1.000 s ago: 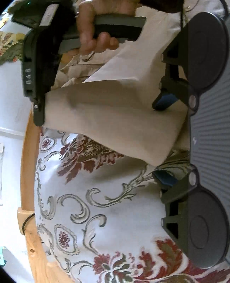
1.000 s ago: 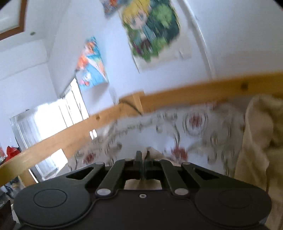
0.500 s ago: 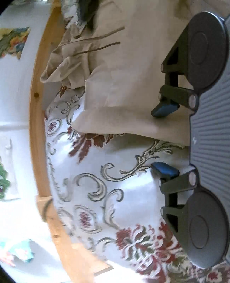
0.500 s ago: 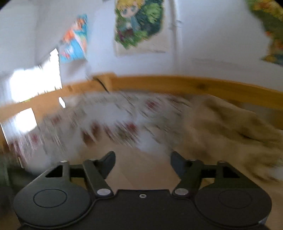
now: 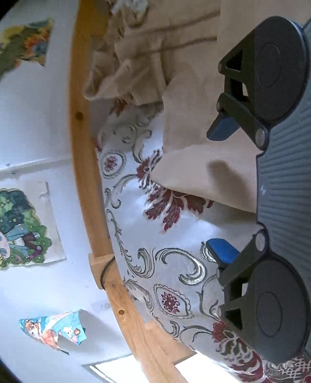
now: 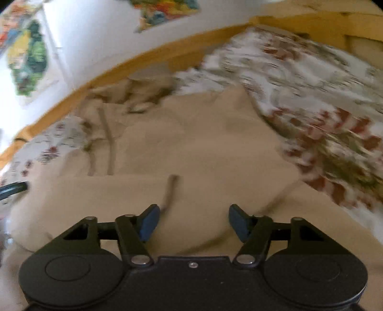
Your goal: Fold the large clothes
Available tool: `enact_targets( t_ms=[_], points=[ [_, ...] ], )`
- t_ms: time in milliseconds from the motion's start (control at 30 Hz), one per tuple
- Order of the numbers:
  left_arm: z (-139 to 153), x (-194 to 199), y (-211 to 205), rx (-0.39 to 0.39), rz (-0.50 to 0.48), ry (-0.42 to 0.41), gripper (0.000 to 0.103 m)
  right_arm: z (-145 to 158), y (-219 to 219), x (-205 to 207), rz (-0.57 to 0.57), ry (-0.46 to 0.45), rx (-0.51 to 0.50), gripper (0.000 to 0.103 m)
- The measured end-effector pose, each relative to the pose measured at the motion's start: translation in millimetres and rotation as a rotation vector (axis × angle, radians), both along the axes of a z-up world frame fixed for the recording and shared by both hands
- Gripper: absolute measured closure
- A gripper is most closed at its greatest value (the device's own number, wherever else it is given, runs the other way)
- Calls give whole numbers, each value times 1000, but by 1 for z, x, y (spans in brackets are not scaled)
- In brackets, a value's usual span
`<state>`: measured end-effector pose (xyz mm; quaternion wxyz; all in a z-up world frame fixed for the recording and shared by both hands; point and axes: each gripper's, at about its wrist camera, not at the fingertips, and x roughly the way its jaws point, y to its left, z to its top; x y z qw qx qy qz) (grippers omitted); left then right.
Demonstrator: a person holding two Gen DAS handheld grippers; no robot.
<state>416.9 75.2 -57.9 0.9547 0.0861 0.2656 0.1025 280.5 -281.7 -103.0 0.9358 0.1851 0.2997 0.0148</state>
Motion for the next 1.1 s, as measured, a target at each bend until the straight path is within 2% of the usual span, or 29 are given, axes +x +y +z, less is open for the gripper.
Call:
enact_targets(
  t_ms=[67, 100, 133, 200, 300, 400, 467, 533, 633, 700, 767, 867, 933, 1000, 1100],
  points=[
    [-8, 12, -5, 63, 36, 37, 11, -3, 15, 14, 51, 18, -9, 38],
    [-13, 14, -5, 90, 65, 43, 11, -7, 22, 16, 72, 35, -28, 43],
    [-16, 18, -4, 106, 94, 51, 11, -11, 29, 17, 86, 44, -53, 67],
    [-22, 22, 4, 102, 129, 86, 9, -17, 40, 16, 75, 41, -117, 103],
    [-21, 23, 15, 60, 153, 108, 8, -14, 39, 12, 56, 2, -101, 103],
    [-6, 12, 17, 16, 136, 48, 7, -9, 34, 7, 36, -24, -158, 103],
    [0, 11, 14, 19, 114, 2, 3, -8, 35, 7, 29, -28, -216, 103],
    [-3, 23, 10, 46, 142, 29, 3, -11, 35, 9, 33, -12, -226, 103],
    [-17, 45, 14, 46, 193, 94, 3, -18, 34, 9, 48, 14, -230, 103],
    [-29, 50, 16, 79, 199, 105, 0, -19, 35, 8, 46, 13, -235, 102],
    [-33, 49, 13, 113, 184, 105, 0, -18, 34, 7, 43, 9, -230, 95],
    [-20, 38, 22, -22, 148, 127, 1, -16, 30, 3, 44, 17, -199, 85],
    [-8, 23, 29, -113, 100, 147, 1, -11, 28, -3, 52, -3, -184, 64],
    [5, 3, 33, -155, 63, 140, 1, -7, 26, -7, 59, -23, -177, 47],
    [23, -31, 40, -199, 19, 146, 1, -3, 26, -11, 69, -41, -176, 33]
  ],
)
